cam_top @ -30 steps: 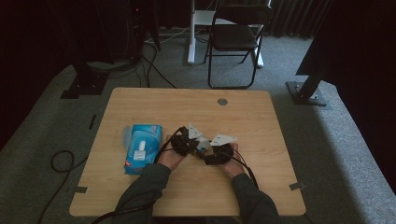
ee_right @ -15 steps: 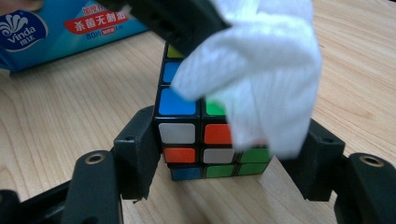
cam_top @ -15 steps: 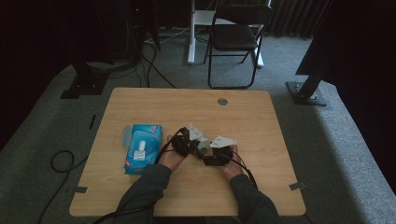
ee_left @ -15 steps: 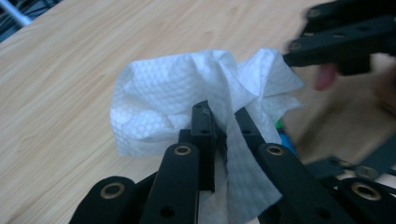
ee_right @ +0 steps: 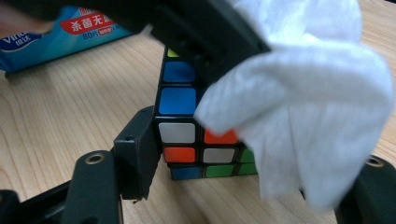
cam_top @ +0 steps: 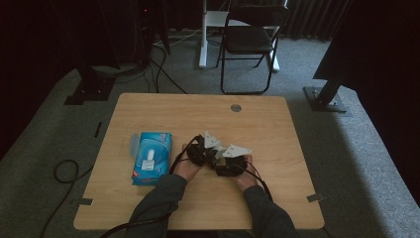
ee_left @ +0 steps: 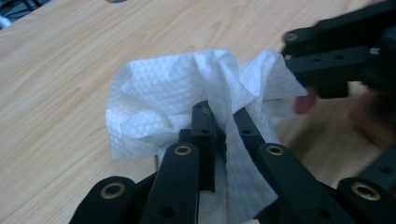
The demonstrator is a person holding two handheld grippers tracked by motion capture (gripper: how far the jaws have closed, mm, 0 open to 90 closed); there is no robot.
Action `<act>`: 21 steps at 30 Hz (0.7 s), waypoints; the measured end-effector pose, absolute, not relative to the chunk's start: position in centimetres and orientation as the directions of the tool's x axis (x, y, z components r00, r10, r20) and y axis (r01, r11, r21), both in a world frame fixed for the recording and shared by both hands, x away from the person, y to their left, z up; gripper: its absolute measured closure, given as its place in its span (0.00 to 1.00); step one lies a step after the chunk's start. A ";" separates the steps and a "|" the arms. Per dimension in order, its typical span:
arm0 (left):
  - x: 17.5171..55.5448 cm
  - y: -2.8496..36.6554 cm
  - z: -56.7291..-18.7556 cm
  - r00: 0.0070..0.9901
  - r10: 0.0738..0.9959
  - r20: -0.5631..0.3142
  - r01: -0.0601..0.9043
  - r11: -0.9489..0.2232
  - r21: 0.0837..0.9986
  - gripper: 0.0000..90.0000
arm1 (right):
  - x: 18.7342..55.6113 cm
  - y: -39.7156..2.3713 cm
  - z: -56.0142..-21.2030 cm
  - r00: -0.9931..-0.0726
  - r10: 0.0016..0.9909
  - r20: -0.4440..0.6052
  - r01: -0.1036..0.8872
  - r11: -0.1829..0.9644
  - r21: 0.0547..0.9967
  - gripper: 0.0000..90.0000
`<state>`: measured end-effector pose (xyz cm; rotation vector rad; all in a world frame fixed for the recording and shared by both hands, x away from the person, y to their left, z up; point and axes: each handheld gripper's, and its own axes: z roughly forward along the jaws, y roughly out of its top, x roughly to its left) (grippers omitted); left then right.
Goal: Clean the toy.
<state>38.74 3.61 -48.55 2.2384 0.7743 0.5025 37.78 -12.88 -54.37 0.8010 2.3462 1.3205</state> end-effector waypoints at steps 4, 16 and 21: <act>38.9 4.0 -48.5 0.734 0.667 0.125 0.394 -0.569 0.722 0.93 | 37.8 -12.9 -54.4 -0.787 0.617 -0.012 0.310 0.412 0.857 0.38; 38.9 3.5 -48.7 0.786 0.616 0.045 0.384 -0.545 0.746 0.93 | 37.8 -12.9 -54.4 -0.787 0.616 -0.018 0.306 0.415 0.857 0.38; 39.6 3.9 -48.6 0.739 0.665 0.103 0.398 -0.556 0.730 0.92 | 37.8 -12.9 -54.4 -0.787 0.617 -0.015 0.308 0.414 0.857 0.38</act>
